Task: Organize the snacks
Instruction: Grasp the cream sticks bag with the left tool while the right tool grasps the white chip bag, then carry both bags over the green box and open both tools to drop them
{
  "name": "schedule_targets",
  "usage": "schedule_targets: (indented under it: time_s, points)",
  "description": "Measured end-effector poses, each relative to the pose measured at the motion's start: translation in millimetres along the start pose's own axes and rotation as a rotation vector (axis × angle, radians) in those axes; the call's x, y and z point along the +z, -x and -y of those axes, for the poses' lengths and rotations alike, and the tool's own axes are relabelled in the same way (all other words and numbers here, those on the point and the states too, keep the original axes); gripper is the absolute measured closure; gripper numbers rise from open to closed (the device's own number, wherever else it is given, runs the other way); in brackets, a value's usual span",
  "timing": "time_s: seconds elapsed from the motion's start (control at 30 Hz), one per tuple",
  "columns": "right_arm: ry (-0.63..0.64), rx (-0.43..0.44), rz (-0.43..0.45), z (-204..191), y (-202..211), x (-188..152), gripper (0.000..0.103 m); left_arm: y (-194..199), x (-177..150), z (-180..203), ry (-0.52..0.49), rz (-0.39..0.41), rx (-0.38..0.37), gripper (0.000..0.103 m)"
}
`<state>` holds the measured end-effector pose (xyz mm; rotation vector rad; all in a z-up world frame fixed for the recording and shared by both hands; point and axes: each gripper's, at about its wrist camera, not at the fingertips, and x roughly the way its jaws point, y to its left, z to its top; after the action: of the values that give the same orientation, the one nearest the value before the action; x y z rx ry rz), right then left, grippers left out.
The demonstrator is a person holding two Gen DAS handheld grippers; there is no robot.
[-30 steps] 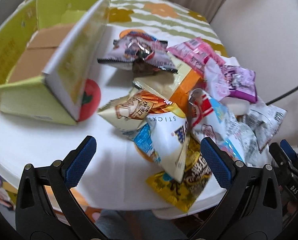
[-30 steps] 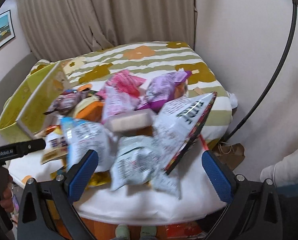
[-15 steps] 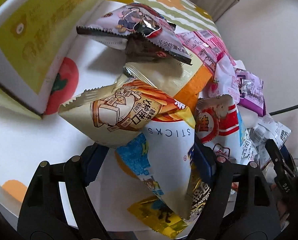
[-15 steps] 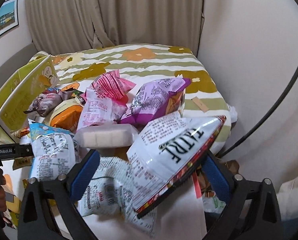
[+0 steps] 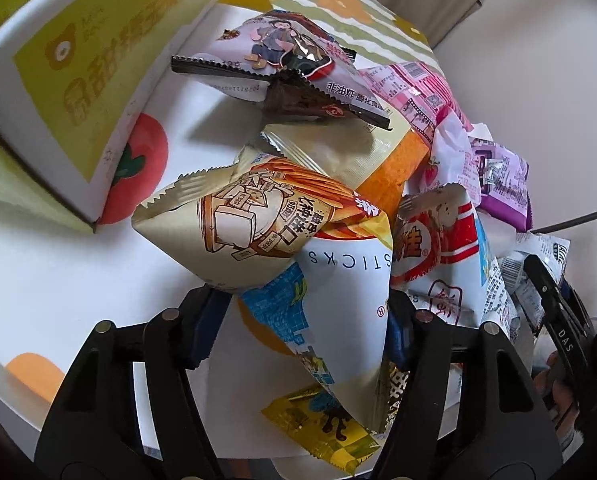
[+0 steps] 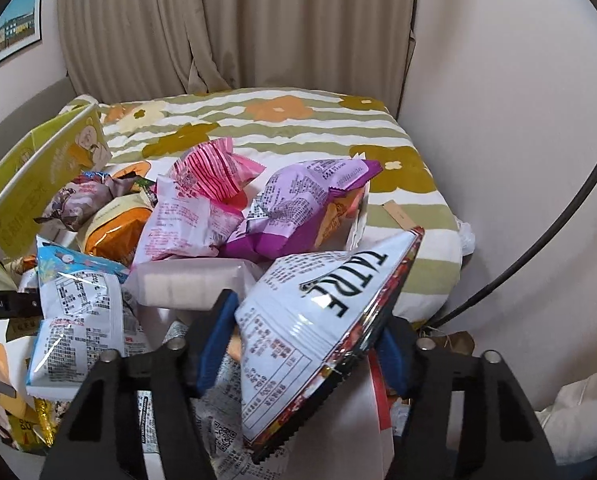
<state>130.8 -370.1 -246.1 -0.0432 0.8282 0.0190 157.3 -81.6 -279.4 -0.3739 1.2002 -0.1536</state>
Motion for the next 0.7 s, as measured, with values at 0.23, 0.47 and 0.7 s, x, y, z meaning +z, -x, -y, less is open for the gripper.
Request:
schedule_targets:
  time_s: [0.23,0.47,0.7]
  points:
    - [-0.004,-0.01,0.026,6.1,19.0,-0.4,0.053,28.1,-5.5,7.3,-0.048,0.043,0.057,0.041]
    - [0.008,-0.028,0.084,6.6,49.5,8.9,0.053,69.6,-6.5,17.5,-0.092,0.12,0.103,0.041]
    - [0.04,-0.001,0.159,2.4,84.8,29.2,0.053,113.0,-0.1,21.3,-0.088,0.208,0.106,0.041]
